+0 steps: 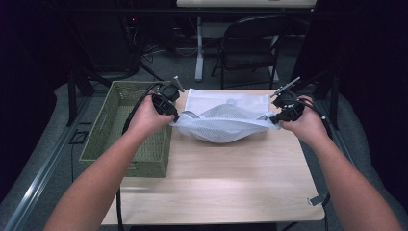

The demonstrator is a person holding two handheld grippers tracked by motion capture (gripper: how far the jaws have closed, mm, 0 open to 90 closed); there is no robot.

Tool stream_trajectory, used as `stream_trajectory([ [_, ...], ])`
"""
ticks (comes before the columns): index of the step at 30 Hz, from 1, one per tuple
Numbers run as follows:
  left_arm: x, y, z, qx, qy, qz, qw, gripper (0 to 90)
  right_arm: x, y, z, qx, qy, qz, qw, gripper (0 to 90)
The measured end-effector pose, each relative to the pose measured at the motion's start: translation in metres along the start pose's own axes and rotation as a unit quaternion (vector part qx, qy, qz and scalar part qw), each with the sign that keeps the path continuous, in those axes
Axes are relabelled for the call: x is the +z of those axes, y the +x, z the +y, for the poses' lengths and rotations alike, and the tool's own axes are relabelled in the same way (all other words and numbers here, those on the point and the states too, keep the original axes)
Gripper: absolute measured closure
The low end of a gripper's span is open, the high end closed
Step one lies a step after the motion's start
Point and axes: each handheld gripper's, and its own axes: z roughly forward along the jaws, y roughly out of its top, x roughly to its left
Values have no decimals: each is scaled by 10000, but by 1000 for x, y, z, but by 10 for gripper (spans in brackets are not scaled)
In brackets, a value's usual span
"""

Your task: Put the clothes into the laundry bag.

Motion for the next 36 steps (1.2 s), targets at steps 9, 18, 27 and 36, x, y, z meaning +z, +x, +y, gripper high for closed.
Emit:
stream_trajectory([
  [9,-11,-2,3,-3,-122,36,9999,887,-9,-2,1,36,-86,-62,9999,883],
  [18,-19,-1,4,7,-174,72,9998,888,-18,-2,3,16,-186,-127,9997,884],
  [27,-29,-1,6,-3,-222,78,9997,888,-26,-4,7,35,-280,-176,9994,883],
  [36,-35,-1,8,16,-279,106,9996,888,-32,-5,10,26,-314,-225,9993,883],
])
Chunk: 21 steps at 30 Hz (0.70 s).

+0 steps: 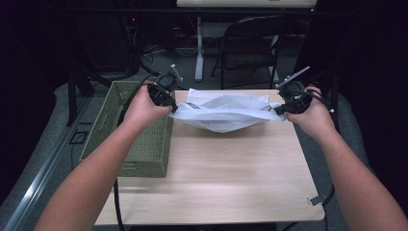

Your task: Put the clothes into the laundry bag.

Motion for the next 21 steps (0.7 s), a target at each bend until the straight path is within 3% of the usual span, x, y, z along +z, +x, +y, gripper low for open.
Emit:
stream_trajectory([
  [10,-4,3,3,-50,-25,-31,10000,888,-4,-1,4,0,-57,-5,10000,883],
  [21,-12,6,9,-95,-71,85,9999,888,-11,-3,17,2,-86,-121,9999,883],
])
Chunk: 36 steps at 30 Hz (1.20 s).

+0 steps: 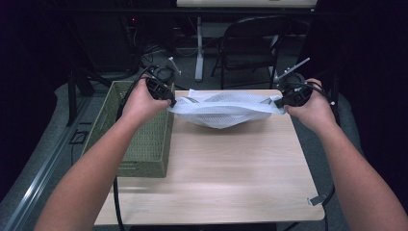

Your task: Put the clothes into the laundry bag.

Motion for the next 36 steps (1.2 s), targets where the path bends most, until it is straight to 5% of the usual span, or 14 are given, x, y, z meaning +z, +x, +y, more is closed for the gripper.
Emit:
stream_trajectory([
  [15,-13,1,3,-36,-168,-46,9998,888,-13,-5,7,6,-194,-99,9998,883],
  [36,5,-18,-22,185,54,-286,9994,887,-2,6,-20,-87,2,41,10000,882],
])
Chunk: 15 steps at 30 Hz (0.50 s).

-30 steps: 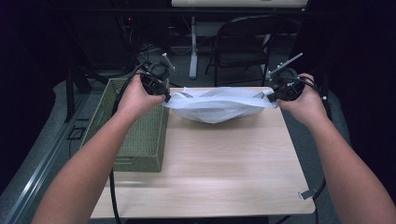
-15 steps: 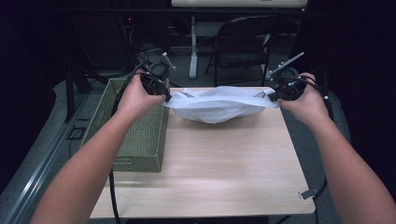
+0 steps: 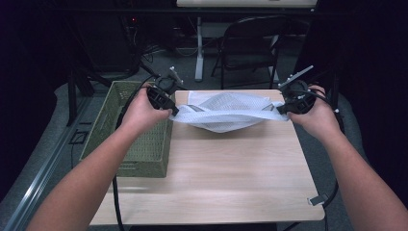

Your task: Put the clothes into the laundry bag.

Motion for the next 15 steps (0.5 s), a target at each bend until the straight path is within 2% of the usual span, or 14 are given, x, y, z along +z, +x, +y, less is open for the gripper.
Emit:
stream_trajectory([
  [8,13,-9,-23,31,17,-218,9998,887,5,13,-20,-120,24,35,9999,882],
  [12,18,-12,-32,48,68,-258,9996,887,7,20,-30,-141,49,73,9999,881],
  [15,21,-15,-38,130,86,-178,9997,887,8,26,-36,-172,65,130,9997,881],
])
